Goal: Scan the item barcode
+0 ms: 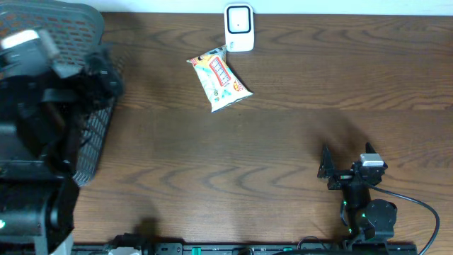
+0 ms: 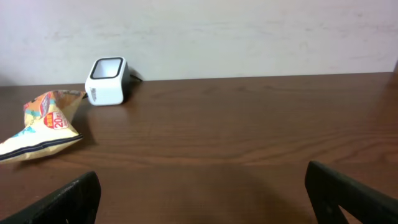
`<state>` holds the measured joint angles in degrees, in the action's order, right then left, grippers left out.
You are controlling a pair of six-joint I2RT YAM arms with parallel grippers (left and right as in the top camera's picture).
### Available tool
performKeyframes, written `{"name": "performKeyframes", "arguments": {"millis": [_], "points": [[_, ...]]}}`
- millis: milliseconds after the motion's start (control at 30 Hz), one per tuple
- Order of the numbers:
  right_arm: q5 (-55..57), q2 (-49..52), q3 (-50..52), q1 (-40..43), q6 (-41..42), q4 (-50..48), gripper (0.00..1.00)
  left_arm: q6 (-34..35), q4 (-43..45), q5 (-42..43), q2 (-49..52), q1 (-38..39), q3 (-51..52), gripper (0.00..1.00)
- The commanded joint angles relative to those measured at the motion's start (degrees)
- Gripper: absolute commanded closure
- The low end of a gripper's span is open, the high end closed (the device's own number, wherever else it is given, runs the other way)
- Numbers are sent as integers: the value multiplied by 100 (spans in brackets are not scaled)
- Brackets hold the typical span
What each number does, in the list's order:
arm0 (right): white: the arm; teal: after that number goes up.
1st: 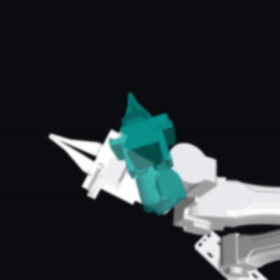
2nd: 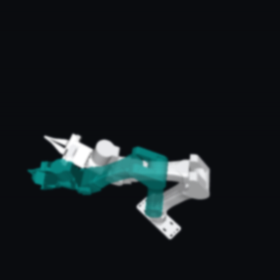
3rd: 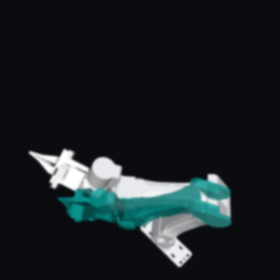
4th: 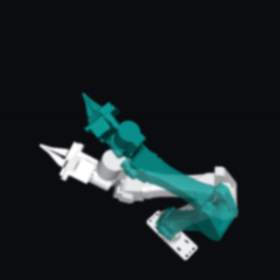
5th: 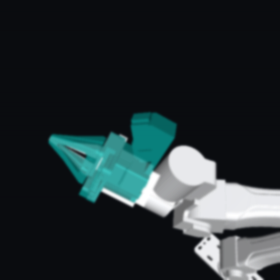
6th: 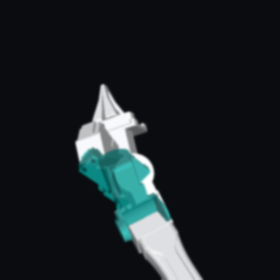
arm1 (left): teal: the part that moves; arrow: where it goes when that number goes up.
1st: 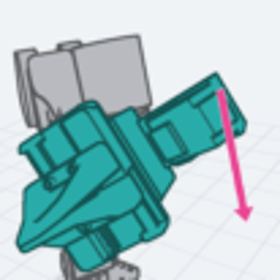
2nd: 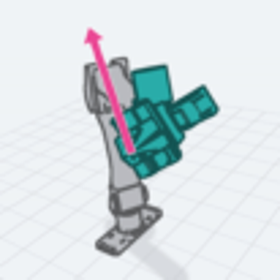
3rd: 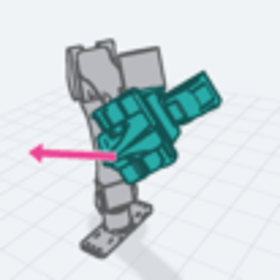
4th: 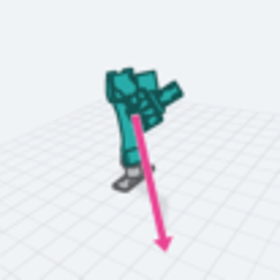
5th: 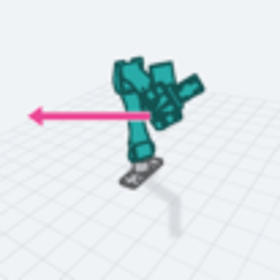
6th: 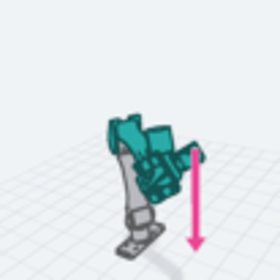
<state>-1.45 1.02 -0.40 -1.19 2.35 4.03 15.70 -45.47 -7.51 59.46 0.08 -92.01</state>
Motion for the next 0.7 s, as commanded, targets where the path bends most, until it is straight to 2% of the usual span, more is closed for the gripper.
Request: {"name": "performKeyframes", "arguments": {"millis": [0,100,333,433,500,600,667], "points": [[44,2,7,46,57,26,1,-105,-258,-507,127,-673,-70,2],[44,2,7,46,57,28,1,0,-492,-782,313,-1360,-70,2],[44,2,7,46,57,28,1,26,-586,-673,911,-2756,-70,2],[46,2,7,46,57,26,1,127,-601,-669,1165,-3139,-70,2],[44,2,7,46,57,26,1,525,-754,-667,1349,-3359,-70,2],[44,2,7,46,57,26,1,1058,-960,-575,1582,-3440,-70,2],[44,2,7,46,57,26,1,1117,-1134,-337,1744,-3440,-68,2]]}}
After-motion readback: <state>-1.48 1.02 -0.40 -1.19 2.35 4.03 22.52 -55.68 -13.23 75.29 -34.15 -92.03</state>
